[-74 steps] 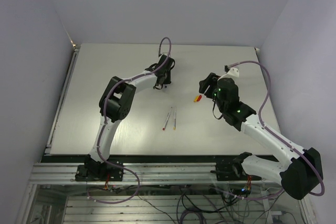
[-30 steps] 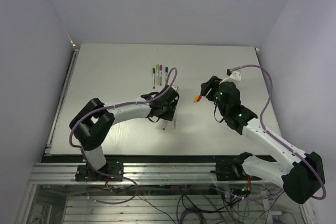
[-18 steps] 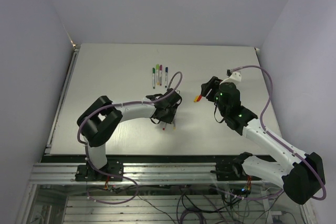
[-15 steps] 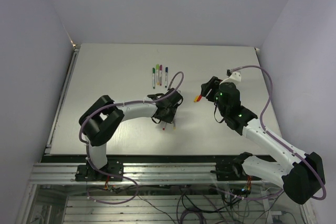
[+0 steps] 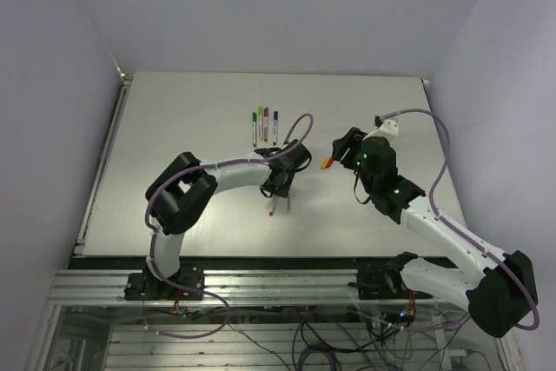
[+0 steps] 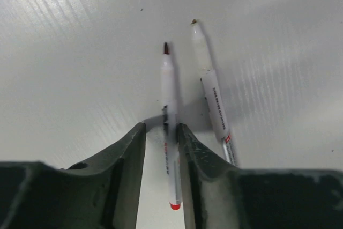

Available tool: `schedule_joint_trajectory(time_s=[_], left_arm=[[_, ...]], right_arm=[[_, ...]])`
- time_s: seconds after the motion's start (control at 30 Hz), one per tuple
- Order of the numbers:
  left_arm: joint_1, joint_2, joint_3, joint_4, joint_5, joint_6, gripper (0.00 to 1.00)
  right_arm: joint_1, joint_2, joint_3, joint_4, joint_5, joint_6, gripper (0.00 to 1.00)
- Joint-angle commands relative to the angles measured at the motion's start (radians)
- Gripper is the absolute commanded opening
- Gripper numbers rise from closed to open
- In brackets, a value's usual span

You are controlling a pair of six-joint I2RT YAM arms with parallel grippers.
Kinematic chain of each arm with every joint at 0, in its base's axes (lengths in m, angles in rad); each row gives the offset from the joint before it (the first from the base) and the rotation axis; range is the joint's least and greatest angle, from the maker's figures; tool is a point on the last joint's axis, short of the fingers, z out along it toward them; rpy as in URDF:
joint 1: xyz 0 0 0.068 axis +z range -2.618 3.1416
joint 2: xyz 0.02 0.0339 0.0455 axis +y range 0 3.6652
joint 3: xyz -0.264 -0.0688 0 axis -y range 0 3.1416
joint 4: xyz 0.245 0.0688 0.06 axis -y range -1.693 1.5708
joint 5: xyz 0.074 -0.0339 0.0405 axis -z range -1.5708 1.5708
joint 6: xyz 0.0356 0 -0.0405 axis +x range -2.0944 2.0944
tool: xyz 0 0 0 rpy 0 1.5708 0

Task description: Insert the pens into the pen caps

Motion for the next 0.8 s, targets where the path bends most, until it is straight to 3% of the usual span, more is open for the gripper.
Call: schedule_joint_trajectory(time_s=[0.0, 0.23, 0.47, 0.57, 0.77], left_arm=[[-0.004, 0.103, -0.034, -0.107, 0.006, 0.015, 0.34], [-0.003, 0.088, -0.083, -0.147, 0.028, 0.010, 0.08], [-0.004, 0.046, -0.143, -0.125, 0.067, 0.010, 0.07], [0.000, 0.001, -0.125, -0.106, 0.050, 0.007, 0.07], [0.021, -0.088, -0.055, -0.094, 0.033, -0.003, 0.07]], right_arm=[[-0.001, -0.002, -0.007, 0.015, 0.016, 0.010, 0.55], [-0.002, -0.008, -0.007, 0.005, 0.037, 0.013, 0.55], [-0.002, 0.058, 0.026, -0.060, 0.112, 0.019, 0.52], [-0.003, 0.128, 0.061, -0.122, 0.158, 0.034, 0.45], [-0.007, 0.264, 0.117, -0.182, 0.158, 0.044, 0.43]])
